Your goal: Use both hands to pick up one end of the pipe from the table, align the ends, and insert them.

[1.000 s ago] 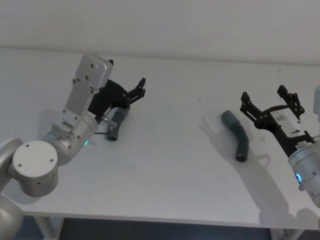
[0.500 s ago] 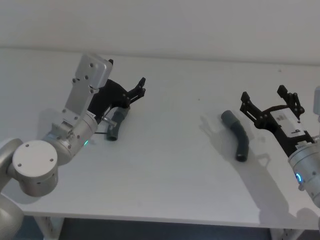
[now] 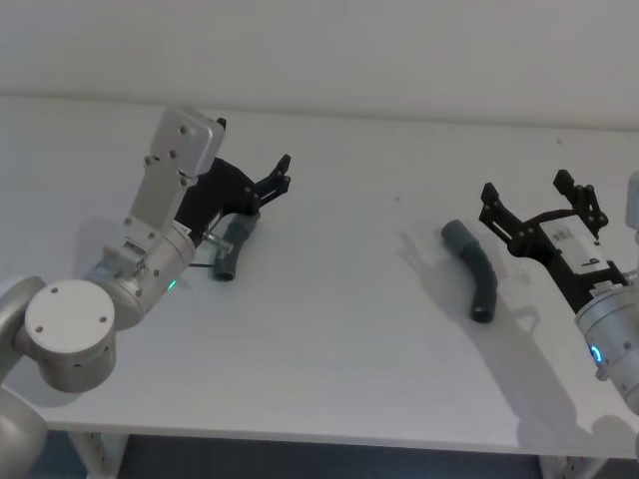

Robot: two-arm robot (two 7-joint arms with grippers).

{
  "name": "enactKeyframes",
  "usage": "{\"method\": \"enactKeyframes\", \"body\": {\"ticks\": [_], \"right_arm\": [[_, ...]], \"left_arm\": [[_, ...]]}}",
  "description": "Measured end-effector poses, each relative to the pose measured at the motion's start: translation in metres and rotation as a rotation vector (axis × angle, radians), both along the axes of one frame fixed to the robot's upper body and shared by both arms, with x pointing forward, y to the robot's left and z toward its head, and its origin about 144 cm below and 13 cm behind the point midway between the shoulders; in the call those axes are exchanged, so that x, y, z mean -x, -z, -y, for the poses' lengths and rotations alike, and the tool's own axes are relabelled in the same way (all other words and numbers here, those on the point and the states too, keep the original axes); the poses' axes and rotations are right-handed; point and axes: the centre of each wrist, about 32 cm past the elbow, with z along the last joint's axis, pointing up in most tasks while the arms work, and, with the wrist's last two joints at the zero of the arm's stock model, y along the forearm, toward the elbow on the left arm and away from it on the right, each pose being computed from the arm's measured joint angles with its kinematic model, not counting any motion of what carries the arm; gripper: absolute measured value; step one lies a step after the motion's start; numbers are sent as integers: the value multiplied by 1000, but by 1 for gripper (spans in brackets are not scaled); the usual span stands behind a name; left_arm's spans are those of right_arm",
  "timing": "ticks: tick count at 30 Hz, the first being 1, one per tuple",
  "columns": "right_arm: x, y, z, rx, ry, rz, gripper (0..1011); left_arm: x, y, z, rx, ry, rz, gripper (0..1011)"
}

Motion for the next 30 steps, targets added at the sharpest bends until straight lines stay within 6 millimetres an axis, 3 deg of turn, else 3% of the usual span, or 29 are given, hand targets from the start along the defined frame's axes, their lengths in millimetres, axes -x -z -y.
{"method": "enactKeyframes", "body": {"ticks": [30], "right_arm": [[0, 0, 0, 0, 0, 0, 1000]], "left_arm": [[0, -2, -1, -6, 3, -29, 1000]]}}
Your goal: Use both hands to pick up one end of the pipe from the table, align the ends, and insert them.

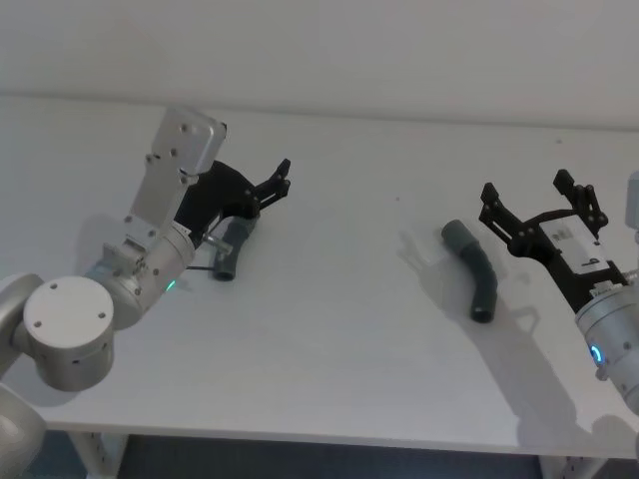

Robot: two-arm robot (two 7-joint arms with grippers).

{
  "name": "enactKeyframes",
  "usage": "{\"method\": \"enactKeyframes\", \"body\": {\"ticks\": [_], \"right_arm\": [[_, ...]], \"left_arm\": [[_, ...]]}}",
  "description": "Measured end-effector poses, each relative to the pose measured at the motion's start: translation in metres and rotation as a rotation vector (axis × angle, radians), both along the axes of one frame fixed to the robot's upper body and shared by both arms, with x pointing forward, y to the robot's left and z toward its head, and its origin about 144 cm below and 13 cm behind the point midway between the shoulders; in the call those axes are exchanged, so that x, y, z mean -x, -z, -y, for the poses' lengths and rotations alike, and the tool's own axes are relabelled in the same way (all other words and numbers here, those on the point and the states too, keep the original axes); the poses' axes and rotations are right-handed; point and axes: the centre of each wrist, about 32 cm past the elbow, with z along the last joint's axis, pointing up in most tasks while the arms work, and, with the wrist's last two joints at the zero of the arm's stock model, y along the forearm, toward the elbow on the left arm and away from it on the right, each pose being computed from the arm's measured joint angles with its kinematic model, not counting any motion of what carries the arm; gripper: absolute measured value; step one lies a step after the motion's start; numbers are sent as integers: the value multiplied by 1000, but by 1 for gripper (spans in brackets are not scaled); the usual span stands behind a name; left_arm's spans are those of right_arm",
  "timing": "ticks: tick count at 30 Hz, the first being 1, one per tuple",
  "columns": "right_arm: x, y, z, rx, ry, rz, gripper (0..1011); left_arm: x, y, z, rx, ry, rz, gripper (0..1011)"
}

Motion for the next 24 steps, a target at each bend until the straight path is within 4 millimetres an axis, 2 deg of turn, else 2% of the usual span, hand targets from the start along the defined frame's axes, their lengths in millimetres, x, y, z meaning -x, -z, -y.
{"method": "enactKeyframes", "body": {"ticks": [24], "right_arm": [[0, 0, 0, 0, 0, 0, 1000]], "left_arm": [[-2, -24, -9, -4, -40, -294, 1000]]}}
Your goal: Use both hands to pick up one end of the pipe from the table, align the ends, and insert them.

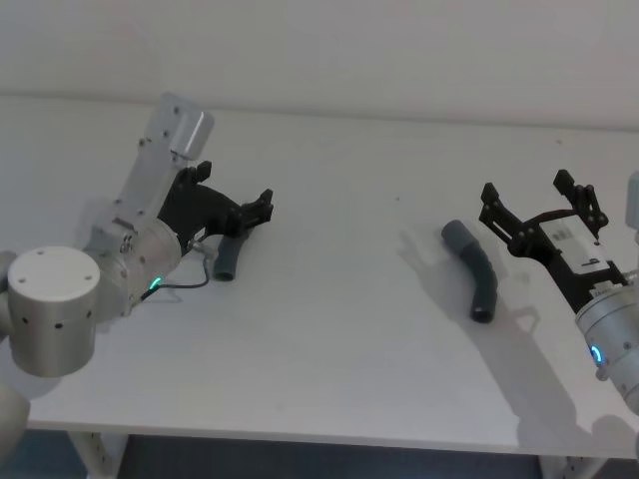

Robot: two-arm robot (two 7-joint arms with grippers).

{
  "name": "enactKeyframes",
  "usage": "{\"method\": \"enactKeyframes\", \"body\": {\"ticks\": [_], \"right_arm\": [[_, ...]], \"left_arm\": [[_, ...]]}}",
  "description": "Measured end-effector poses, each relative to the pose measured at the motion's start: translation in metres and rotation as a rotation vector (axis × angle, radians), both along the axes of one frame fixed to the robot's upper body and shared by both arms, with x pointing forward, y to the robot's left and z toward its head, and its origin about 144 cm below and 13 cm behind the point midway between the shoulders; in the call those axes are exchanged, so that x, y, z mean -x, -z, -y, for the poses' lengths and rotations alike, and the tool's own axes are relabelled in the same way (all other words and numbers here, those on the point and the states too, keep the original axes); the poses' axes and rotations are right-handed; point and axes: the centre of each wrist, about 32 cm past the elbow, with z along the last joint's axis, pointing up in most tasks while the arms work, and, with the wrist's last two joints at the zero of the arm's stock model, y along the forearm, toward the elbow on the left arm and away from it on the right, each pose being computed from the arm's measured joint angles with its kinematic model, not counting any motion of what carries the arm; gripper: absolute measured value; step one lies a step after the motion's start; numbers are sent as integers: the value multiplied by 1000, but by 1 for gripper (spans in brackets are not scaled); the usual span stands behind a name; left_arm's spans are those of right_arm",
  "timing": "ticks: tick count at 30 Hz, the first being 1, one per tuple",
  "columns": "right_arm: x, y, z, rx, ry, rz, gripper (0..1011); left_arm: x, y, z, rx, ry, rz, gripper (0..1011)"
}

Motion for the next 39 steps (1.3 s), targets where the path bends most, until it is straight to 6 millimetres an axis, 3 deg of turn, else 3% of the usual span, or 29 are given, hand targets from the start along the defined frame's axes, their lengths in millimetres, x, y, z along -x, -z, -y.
{"method": "enactKeyframes", "body": {"ticks": [39], "right_arm": [[0, 0, 0, 0, 0, 0, 1001]], "left_arm": [[-9, -11, -1, -62, -52, -229, 1000]]}}
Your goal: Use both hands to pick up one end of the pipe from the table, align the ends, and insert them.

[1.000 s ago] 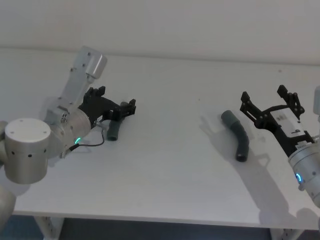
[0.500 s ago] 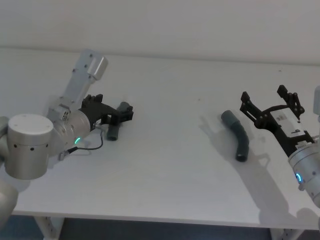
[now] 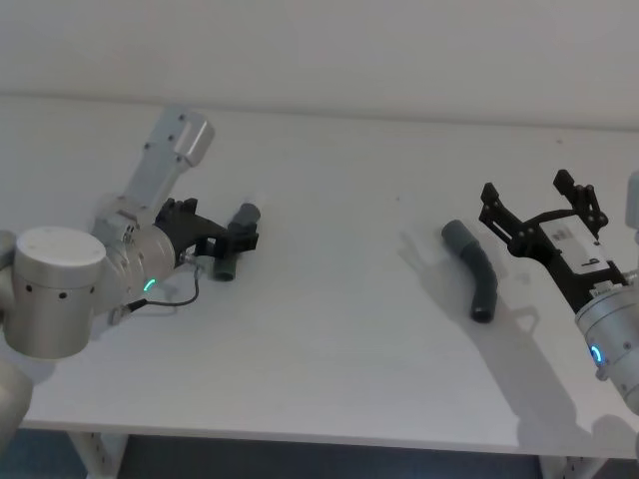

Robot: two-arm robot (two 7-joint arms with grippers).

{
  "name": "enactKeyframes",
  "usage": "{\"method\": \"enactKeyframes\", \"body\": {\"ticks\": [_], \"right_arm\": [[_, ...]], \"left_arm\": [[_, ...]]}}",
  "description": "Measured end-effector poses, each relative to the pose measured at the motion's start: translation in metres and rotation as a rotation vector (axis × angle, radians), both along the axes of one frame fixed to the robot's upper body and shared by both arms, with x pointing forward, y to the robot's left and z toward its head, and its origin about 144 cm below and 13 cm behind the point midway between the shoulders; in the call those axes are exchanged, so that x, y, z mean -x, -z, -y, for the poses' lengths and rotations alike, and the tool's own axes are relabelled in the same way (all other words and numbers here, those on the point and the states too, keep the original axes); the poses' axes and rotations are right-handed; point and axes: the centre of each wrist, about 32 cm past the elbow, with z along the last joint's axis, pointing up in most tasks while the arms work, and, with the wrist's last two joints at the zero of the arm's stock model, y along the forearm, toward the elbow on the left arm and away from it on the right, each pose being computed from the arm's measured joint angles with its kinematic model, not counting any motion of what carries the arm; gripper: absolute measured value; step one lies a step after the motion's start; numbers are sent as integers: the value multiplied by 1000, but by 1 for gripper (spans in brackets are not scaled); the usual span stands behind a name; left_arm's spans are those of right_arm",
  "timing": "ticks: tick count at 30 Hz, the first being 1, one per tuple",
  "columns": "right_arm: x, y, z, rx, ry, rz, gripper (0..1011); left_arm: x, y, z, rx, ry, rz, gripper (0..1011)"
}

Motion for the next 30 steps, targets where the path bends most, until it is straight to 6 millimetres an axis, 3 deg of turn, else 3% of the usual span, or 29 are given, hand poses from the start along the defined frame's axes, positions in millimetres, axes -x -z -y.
{"method": "enactKeyframes", "body": {"ticks": [30], "right_arm": [[0, 0, 0, 0, 0, 0, 1001]], "left_arm": [[-16, 4, 2, -28, 41, -44, 1000]]}}
